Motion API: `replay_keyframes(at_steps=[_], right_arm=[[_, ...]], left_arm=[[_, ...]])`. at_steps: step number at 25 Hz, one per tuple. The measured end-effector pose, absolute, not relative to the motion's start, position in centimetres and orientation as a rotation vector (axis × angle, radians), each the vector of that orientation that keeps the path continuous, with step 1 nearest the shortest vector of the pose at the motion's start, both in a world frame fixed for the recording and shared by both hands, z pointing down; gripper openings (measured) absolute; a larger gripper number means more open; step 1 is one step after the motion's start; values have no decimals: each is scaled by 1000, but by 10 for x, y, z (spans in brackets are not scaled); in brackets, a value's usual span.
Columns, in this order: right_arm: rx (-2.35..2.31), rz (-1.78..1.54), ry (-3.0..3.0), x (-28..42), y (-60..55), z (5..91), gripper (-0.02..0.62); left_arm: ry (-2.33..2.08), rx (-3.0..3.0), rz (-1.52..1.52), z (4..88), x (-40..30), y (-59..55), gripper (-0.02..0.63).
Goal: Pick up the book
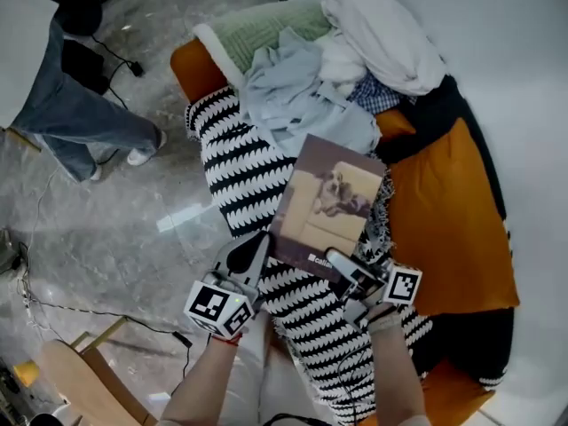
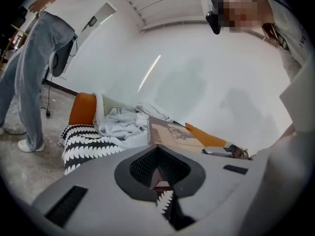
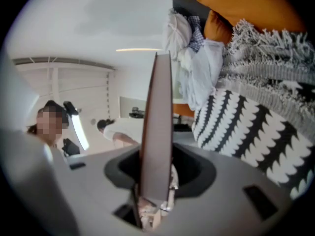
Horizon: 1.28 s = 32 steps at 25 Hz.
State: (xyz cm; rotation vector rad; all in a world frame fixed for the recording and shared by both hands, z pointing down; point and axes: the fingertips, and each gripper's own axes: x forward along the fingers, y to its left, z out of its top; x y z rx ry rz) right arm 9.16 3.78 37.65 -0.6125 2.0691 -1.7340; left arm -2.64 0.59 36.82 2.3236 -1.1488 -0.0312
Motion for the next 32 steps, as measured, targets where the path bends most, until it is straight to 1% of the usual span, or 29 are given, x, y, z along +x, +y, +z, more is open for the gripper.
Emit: replay_keyframes(at_steps=[19,32], right_arm=[[-648,-1647,2001,102,60,258,167],[-624,-1619,2025,96,73,201,167]], left_arm=[[-1087,2418,-84,236,-31,26,24],[-1086,2431,-59,188,-51,51,23]])
